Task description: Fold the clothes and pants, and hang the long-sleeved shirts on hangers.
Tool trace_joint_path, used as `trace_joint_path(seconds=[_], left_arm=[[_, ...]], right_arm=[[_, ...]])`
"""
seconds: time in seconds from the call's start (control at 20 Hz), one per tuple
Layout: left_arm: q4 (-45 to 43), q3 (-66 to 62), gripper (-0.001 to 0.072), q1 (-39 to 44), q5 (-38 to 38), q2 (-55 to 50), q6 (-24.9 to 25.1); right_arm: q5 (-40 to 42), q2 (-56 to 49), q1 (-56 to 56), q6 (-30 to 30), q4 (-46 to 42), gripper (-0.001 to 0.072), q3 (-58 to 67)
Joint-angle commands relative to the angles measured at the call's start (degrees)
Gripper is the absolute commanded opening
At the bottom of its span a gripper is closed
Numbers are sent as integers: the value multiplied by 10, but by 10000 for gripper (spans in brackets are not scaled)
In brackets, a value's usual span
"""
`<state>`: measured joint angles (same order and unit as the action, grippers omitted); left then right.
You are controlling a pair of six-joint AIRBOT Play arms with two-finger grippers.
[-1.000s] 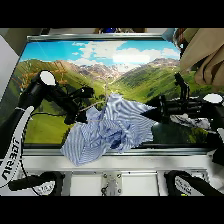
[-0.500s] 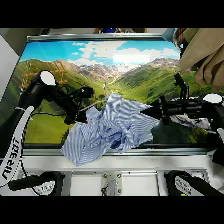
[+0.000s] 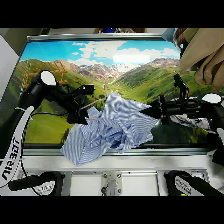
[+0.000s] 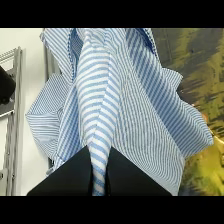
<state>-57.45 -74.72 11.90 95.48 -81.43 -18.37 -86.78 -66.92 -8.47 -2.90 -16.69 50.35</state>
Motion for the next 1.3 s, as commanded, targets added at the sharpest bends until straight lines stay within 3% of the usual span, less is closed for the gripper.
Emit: trace_joint_path(seconds=[0.0, 0.4, 0.65, 0.75, 0.8, 0.95, 1.0, 1.05, 1.15, 1.25], left_arm=[[-35, 0, 352, -5, -18, 0, -73], [-24, -3, 352, -81, -76, 66, -148], [-24, -3, 353, -174, -161, 170, -291], [-25, -3, 352, -203, -165, 197, -355], [-25, 3, 351, -216, -162, 215, -421], [-24, 82, 354, -212, -183, 262, -493], [-22, 149, 628, -196, -207, 285, -560], [-3, 215, 714, -168, -246, 300, -606], [63, 296, 714, -120, -320, 302, -645], [112, 346, 714, -73, -378, 285, -650]], right_arm=[[-3, 2, 0, 23, 0, 10, 0], [-2, 2, 0, 27, 0, 10, 0], [-2, 5, -1, 21, 1, 10, 1], [-2, 16, -3, 1, 0, 10, 7], [1, 29, -9, -9, 1, 10, 16], [32, 59, -26, -46, 1, 10, 36], [43, 73, -31, -58, 4, 10, 44], [45, 86, -31, -62, 5, 10, 47], [45, 98, -31, -62, 5, 10, 48], [50, 104, -31, -64, 5, 10, 48]])
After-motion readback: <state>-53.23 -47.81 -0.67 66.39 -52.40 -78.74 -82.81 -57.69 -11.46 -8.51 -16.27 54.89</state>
